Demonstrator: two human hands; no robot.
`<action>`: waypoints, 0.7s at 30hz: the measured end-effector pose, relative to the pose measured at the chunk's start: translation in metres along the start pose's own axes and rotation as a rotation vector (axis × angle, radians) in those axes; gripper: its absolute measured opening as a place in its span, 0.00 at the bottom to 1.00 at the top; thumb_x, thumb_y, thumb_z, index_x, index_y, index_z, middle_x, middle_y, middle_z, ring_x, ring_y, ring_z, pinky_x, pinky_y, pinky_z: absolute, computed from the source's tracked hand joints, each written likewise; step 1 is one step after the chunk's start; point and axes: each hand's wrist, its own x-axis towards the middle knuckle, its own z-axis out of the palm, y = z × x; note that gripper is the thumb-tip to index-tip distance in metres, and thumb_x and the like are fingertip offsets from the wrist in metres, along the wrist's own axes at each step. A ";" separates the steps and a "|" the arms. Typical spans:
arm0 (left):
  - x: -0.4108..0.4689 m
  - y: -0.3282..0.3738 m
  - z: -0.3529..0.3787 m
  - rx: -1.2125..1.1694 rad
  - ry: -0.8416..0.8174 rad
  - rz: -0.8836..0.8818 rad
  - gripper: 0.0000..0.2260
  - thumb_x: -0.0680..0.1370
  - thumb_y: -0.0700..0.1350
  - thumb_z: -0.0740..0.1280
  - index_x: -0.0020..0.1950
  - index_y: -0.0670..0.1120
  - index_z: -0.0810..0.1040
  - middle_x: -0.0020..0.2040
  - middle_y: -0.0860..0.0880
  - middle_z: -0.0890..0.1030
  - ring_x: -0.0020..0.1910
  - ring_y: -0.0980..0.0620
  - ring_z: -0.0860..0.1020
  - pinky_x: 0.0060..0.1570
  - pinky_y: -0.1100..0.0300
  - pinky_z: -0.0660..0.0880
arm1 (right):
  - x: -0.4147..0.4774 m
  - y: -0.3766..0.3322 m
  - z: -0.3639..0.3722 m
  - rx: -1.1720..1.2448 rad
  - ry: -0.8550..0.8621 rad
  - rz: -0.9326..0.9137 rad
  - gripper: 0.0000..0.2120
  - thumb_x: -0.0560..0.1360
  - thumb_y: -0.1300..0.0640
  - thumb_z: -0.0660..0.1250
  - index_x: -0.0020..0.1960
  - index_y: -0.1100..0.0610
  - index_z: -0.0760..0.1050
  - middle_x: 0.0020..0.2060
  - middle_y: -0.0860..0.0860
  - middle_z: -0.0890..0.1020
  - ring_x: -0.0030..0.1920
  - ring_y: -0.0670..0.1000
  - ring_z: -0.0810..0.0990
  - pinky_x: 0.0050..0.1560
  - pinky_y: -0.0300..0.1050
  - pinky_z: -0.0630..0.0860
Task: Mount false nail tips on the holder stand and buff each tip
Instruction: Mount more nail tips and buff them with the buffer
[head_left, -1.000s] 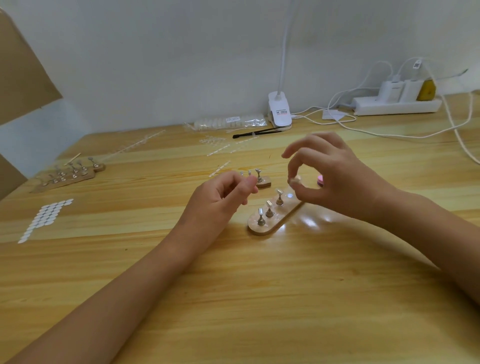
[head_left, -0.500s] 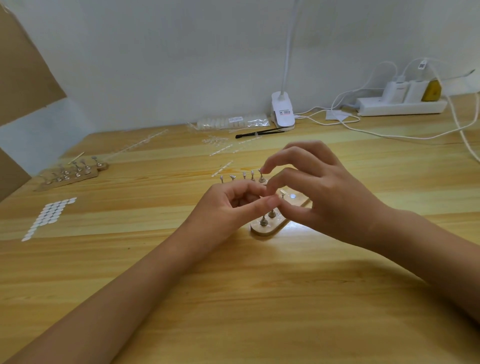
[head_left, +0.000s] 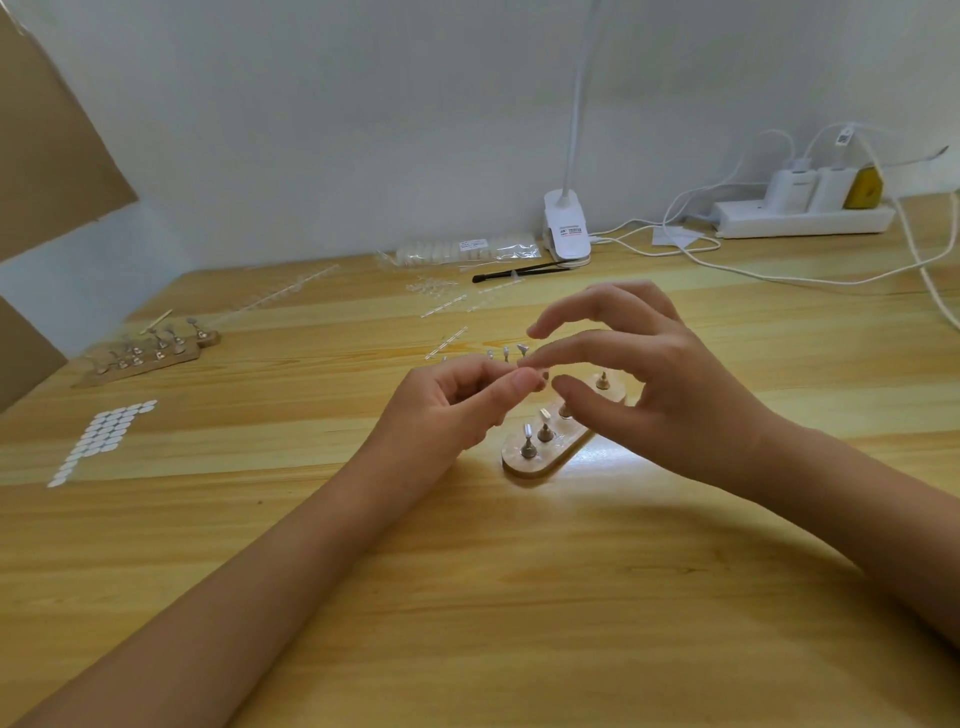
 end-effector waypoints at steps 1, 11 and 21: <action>0.000 0.000 -0.001 -0.008 0.030 0.009 0.16 0.71 0.61 0.69 0.47 0.52 0.86 0.31 0.58 0.72 0.30 0.60 0.69 0.32 0.69 0.67 | 0.000 0.000 0.000 0.041 0.003 0.018 0.08 0.77 0.58 0.68 0.55 0.55 0.83 0.55 0.48 0.80 0.61 0.53 0.71 0.64 0.40 0.64; 0.002 -0.002 -0.004 -0.063 0.159 -0.017 0.15 0.72 0.62 0.71 0.46 0.51 0.86 0.31 0.55 0.68 0.30 0.57 0.64 0.31 0.68 0.66 | -0.003 0.005 0.004 -0.112 -0.055 -0.130 0.18 0.77 0.58 0.67 0.66 0.58 0.76 0.59 0.54 0.78 0.60 0.56 0.72 0.63 0.49 0.70; 0.007 -0.004 -0.003 -0.115 0.077 -0.116 0.13 0.75 0.57 0.66 0.47 0.52 0.86 0.33 0.53 0.70 0.31 0.57 0.67 0.32 0.68 0.68 | 0.000 0.069 -0.033 -0.149 -0.260 0.581 0.15 0.76 0.50 0.68 0.62 0.50 0.76 0.52 0.48 0.76 0.50 0.49 0.77 0.53 0.44 0.73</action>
